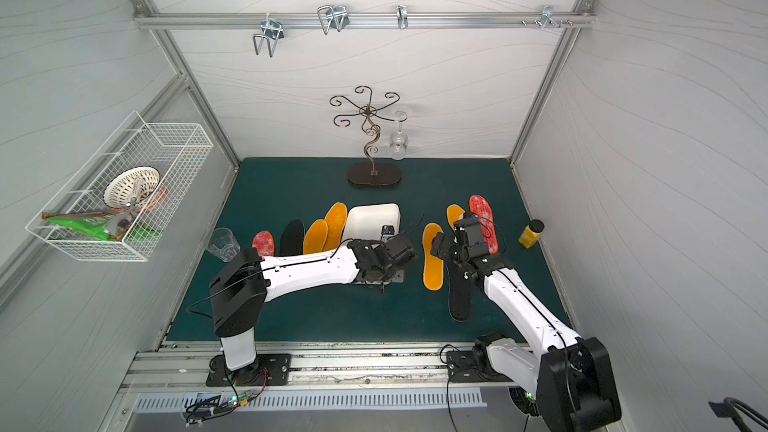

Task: Put the insoles into the storage box
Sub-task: Place the storage box at the center of the board.

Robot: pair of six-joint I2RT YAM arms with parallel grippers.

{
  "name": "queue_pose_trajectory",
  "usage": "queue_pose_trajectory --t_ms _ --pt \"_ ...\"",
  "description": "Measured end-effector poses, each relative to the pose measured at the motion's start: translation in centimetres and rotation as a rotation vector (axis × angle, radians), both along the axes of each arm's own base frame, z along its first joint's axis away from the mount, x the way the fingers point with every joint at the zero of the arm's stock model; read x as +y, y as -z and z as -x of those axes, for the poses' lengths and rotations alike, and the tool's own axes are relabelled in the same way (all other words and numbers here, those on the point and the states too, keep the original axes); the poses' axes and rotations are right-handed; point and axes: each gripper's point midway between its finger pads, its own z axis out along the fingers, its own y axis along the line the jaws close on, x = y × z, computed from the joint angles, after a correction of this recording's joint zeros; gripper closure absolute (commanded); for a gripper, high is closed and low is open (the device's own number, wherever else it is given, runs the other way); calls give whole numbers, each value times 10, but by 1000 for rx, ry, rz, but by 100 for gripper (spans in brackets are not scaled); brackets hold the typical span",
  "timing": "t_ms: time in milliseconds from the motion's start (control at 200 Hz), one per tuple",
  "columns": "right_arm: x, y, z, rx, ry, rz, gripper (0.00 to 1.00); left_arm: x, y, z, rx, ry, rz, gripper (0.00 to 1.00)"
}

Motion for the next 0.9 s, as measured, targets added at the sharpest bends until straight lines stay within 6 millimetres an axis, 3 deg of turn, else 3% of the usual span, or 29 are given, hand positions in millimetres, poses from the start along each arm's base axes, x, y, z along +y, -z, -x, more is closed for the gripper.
queue_pose_trajectory --t_ms 105,160,315,415,490,565,605,650,695,770,840,900 --pt "-1 -1 0 -2 3 -1 8 -12 -9 -4 -11 18 37 60" --pt "-1 -1 0 -2 4 -1 8 -18 -15 -6 -21 27 56 46" --pt "-2 0 -1 -1 10 -1 7 -20 -31 -11 -58 28 88 47" --pt "-2 0 0 0 13 -2 7 -5 -59 -15 -119 14 138 47" --pt "-2 0 -1 3 12 -4 8 23 -90 -19 -170 -24 204 47" --pt "2 2 -1 18 -9 -7 11 72 -117 -36 -231 -106 249 46" --pt "7 3 -2 35 -28 -5 12 99 -125 -45 -261 -145 249 29" --pt "14 3 -5 51 -56 10 12 130 -130 -55 -289 -200 239 20" --pt "28 3 -6 68 -106 35 12 162 -127 -61 -300 -245 200 13" --pt "62 1 -8 77 -217 94 12 199 -110 -62 -264 -285 147 10" --pt "94 0 -8 84 -303 125 13 224 -84 -55 -189 -310 100 10" --pt "110 2 -9 96 -340 134 15 242 -62 -46 -128 -332 60 10"
